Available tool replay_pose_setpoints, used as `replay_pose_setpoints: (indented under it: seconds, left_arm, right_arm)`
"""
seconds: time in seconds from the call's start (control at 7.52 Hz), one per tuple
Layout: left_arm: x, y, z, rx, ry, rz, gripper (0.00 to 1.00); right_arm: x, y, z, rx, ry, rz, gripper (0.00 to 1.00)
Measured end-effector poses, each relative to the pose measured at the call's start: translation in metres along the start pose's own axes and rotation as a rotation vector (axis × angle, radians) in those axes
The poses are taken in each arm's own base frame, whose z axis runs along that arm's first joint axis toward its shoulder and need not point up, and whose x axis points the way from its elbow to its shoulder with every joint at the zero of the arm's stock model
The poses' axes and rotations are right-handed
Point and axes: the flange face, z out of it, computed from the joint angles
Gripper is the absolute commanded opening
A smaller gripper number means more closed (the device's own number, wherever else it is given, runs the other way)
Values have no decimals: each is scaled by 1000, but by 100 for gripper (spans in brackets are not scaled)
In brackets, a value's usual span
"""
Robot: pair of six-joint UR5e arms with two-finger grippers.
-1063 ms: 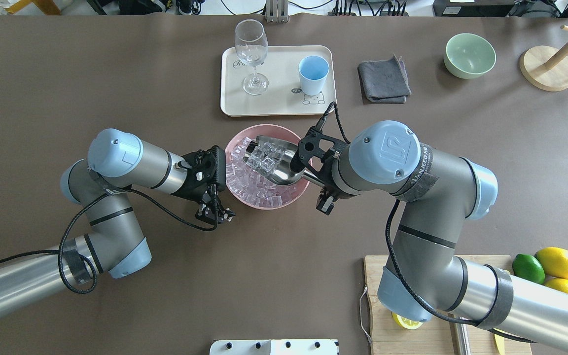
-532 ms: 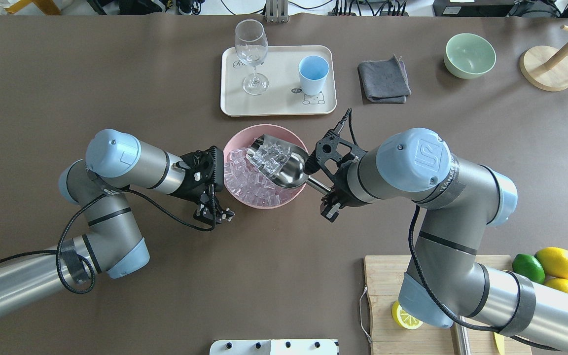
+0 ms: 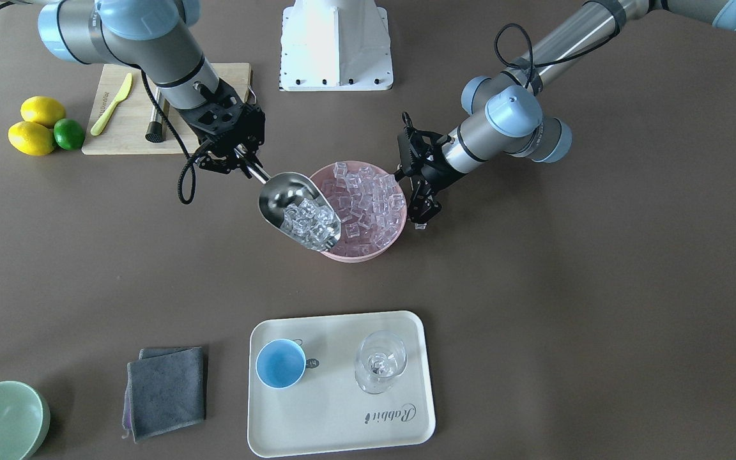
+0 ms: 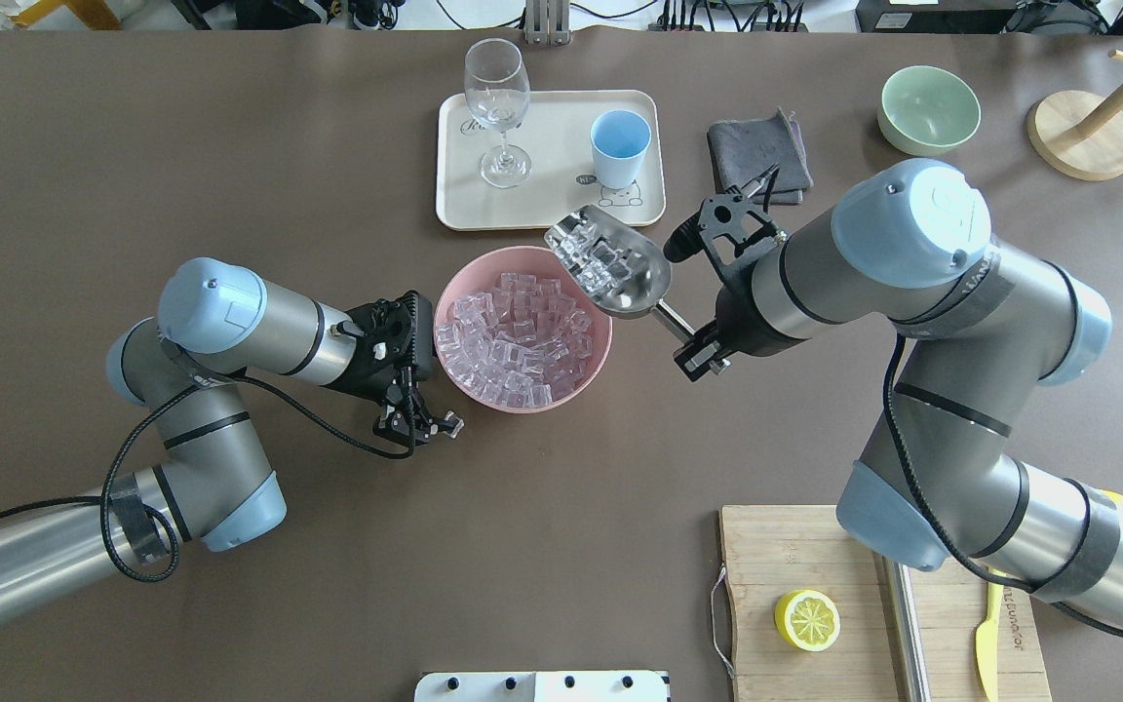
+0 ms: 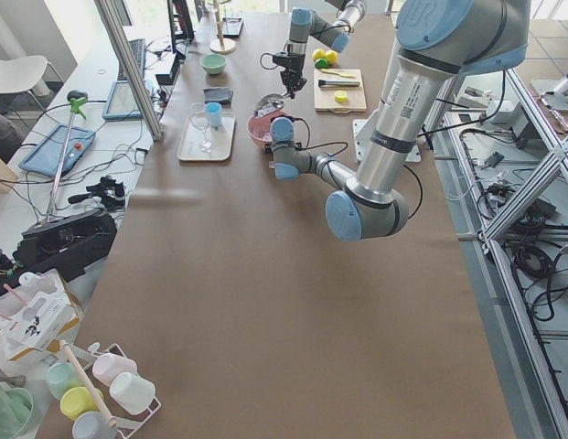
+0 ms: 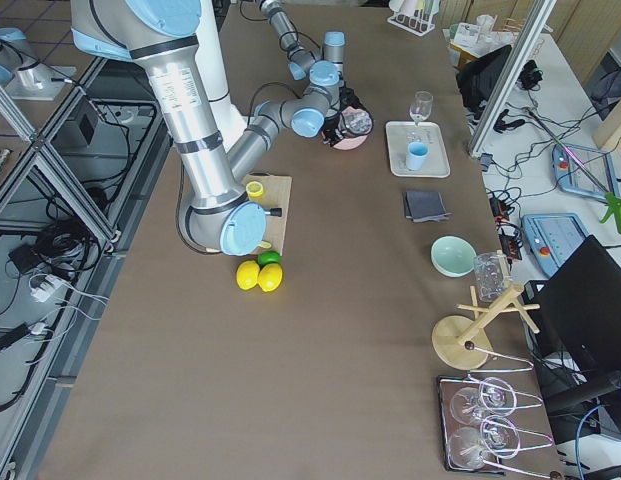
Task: Put ice in cup with scoop
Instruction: 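Lift the ice-filled scoop out of the bowl toward the blue cup, then tip the scoop over the blue cup with the right gripper while the left arm withdraws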
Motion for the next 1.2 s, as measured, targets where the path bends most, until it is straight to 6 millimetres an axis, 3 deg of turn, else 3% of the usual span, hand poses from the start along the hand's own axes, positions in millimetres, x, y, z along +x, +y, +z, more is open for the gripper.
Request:
replay_pose_setpoints:
  seconds: [0.4,0.66,0.93,1.2]
  left_arm:
    - [-7,17,-10,-8,-13,0,99]
    - [-19,25,-22,-17,-20,-13,99]
    - [-26,20,-39,-43,-16,-45,99]
    - [-17,8,-63,-67,-12,-115,99]
  right_arm:
    - [66,-27,-19,-75,46,155,0]
    - [87,-62,-31,-145,70,166,0]
    - [111,-104,-38,-215,79,159,0]
    - [130,-148,-32,-310,72,148,0]
